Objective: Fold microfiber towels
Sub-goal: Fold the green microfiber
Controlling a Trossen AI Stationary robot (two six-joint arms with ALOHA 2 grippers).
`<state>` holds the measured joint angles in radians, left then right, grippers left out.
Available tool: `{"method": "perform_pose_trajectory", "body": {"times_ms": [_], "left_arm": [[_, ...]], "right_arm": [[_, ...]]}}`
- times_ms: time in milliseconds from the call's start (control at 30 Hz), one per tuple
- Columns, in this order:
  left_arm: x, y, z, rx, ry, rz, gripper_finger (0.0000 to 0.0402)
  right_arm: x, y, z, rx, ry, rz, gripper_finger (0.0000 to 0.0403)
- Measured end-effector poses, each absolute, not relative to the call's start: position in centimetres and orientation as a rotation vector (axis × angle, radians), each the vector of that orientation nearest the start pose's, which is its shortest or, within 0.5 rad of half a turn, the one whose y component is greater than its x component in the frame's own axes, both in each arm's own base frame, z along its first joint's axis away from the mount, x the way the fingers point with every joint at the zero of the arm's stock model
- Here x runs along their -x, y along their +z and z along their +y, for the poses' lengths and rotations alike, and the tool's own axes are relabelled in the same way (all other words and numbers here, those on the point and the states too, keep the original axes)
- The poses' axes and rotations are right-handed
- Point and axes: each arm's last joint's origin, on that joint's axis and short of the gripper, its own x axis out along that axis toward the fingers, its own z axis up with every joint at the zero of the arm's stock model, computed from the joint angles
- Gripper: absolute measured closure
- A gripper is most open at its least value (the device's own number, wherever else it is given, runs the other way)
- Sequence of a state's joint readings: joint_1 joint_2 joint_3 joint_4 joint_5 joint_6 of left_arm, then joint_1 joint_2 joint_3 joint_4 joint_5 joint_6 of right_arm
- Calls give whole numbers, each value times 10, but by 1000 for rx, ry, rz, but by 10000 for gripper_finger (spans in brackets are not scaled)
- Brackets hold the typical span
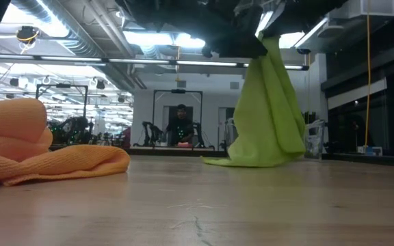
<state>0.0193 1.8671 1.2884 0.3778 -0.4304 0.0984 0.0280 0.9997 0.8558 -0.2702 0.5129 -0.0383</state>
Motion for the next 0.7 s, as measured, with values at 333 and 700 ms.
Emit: {"method": "perform_pose_trajectory", "body": {"times_ms": [333,700], "left_arm": [[-428,250,20,-98,447,222,276],[-427,247,20,-102,447,251,276]], "right_arm": [[-218,327,-8,211,-461,282,399],[-214,344,-8,276,-470,150,399]]}}
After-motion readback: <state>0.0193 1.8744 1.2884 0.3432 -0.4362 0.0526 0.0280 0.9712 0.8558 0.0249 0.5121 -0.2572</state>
